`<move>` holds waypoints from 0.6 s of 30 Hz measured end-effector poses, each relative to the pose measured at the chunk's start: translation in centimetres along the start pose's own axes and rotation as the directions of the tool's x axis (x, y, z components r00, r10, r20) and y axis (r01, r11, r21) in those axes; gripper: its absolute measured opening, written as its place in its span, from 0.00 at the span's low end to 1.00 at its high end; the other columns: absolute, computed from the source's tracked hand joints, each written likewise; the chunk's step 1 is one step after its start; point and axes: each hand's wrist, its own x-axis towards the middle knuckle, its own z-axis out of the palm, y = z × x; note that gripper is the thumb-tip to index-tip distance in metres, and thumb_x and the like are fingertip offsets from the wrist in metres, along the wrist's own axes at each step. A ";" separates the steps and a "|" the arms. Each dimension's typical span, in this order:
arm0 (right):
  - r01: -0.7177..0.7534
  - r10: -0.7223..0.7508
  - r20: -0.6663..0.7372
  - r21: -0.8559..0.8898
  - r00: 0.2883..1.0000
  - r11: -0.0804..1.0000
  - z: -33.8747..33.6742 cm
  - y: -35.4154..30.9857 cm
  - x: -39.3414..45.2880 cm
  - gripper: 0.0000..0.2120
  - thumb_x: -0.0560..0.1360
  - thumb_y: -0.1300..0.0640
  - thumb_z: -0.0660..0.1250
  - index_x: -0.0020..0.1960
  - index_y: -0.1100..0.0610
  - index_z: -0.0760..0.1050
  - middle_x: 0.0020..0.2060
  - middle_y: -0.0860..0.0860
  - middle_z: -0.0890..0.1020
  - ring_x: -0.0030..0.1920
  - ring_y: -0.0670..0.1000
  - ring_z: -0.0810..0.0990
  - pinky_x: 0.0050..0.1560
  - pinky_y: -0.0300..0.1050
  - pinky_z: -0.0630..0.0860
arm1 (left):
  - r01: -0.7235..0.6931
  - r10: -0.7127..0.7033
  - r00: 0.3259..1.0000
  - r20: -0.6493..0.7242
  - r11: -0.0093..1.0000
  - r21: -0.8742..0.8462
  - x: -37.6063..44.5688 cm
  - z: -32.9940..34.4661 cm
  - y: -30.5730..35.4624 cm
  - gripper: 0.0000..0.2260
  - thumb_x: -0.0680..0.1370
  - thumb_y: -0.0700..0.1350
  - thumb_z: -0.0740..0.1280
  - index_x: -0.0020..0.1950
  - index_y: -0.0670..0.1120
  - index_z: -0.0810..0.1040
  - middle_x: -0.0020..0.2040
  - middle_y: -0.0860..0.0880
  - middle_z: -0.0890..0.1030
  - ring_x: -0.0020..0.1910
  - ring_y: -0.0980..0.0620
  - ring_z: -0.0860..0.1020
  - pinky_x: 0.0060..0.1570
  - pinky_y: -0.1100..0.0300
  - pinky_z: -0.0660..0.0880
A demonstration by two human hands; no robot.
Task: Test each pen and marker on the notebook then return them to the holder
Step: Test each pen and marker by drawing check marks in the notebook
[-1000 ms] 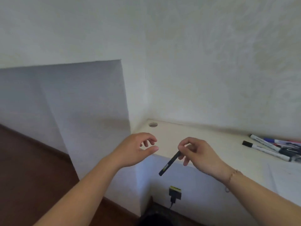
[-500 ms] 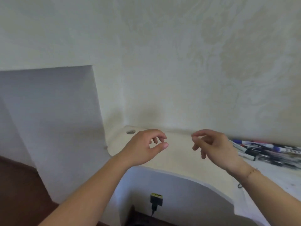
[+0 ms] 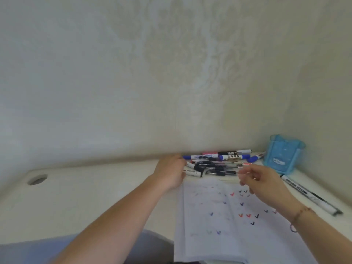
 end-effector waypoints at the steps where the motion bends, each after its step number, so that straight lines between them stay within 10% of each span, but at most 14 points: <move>1: 0.002 -0.002 0.001 -0.011 1.000 1.000 0.0 0.5 0.2 0.03 0.77 0.55 0.67 0.49 0.49 0.79 0.37 0.45 0.84 0.34 0.44 0.79 0.35 0.35 0.72 | 0.024 -0.024 1.000 0.014 0.999 0.024 0.4 0.9 -0.1 0.13 0.78 0.48 0.64 0.61 0.47 0.77 0.60 0.48 0.76 0.62 0.45 0.73 0.57 0.52 0.71; 9: 0.044 -0.044 0.001 0.065 0.999 0.997 -1.0 1.2 0.0 0.03 0.74 0.51 0.69 0.45 0.43 0.78 0.34 0.43 0.85 0.38 0.43 0.83 0.43 0.41 0.81 | 0.057 -0.104 0.979 -0.175 0.966 -0.253 0.3 -0.5 1.2 0.08 0.82 0.50 0.59 0.57 0.50 0.73 0.46 0.51 0.80 0.47 0.44 0.78 0.40 0.54 0.69; 14: 0.209 -0.224 -0.022 0.456 0.974 0.865 -1.8 -0.9 -2.3 0.10 0.68 0.41 0.70 0.38 0.46 0.77 0.23 0.49 0.78 0.22 0.43 0.73 0.26 0.32 0.68 | -0.459 0.385 0.888 -0.250 0.756 -0.467 -0.4 -5.4 10.8 0.07 0.83 0.46 0.58 0.58 0.47 0.72 0.47 0.53 0.77 0.44 0.52 0.74 0.42 0.57 0.71; 18: 0.152 -0.040 -0.186 0.640 0.982 0.753 -1.8 0.6 -3.6 0.22 0.66 0.35 0.70 0.28 0.51 0.68 0.20 0.47 0.68 0.21 0.46 0.65 0.22 0.37 0.63 | -0.583 0.509 0.809 -0.294 0.634 -0.508 -0.1 -4.1 14.9 0.08 0.83 0.45 0.58 0.59 0.45 0.73 0.47 0.49 0.80 0.45 0.49 0.78 0.44 0.53 0.76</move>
